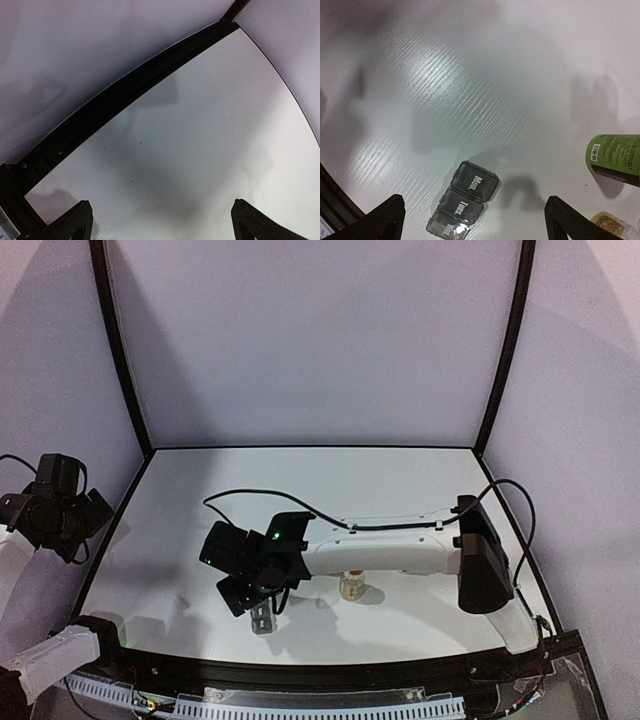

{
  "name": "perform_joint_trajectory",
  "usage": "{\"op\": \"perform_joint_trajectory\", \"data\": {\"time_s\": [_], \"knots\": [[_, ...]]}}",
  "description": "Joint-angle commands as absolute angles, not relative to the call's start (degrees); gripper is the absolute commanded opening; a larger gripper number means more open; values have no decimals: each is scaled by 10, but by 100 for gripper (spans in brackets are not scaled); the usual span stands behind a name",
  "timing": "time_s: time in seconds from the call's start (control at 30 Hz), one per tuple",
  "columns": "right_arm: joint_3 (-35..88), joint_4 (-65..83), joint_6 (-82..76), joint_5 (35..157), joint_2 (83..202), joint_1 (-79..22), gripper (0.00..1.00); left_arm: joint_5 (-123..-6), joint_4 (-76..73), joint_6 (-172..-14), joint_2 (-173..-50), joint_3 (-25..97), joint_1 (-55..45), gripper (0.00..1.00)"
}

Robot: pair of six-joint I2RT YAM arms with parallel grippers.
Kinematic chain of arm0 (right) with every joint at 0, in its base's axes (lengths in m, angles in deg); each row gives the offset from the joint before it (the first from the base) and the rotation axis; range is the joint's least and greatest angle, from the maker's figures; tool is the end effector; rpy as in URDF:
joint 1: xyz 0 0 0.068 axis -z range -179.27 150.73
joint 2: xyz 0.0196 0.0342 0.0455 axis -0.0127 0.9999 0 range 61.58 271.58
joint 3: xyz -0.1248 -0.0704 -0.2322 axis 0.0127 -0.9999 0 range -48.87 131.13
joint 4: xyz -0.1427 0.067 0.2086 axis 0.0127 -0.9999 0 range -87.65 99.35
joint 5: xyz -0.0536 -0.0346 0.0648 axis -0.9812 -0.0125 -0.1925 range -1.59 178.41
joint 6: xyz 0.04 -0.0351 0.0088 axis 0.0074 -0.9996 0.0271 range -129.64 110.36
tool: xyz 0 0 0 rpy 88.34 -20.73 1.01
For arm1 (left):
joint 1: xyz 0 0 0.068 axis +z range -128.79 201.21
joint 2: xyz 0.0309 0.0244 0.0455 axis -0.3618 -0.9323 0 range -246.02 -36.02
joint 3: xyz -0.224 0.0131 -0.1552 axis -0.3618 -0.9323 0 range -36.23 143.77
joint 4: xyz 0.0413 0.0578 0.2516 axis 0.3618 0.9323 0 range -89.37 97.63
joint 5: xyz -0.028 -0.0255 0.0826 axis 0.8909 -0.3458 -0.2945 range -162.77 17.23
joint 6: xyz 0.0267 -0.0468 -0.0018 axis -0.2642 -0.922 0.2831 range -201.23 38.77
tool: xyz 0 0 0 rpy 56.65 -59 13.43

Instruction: Sort the pills into containers

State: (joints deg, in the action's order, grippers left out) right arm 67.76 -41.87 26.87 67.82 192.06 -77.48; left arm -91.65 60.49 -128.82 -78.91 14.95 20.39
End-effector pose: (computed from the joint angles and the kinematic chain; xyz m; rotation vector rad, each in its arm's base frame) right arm 0.1121 0.4761 0.2166 -0.8279 2.4671 0.2291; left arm 0.1274 0.0098 0.3035 -1.0813 2.1494 0.0213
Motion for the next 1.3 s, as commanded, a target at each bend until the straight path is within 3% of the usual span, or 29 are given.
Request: {"op": "perform_joint_trajectory", "data": {"time_s": [0.0, 0.43, 1.07, 1.27], "knots": [[722, -446, 301, 702, 1947, -787, 98, -902, 621, -1296, -779, 140, 204, 99], [738, -497, 407, 719, 2003, -795, 92, -900, 624, -1311, -747, 128, 204, 99], [741, -492, 410, 724, 2024, -796, 46, -890, 611, -1311, -749, 127, 204, 99], [733, -491, 402, 710, 2006, -796, 42, -887, 613, -1309, -747, 132, 204, 99]]}}
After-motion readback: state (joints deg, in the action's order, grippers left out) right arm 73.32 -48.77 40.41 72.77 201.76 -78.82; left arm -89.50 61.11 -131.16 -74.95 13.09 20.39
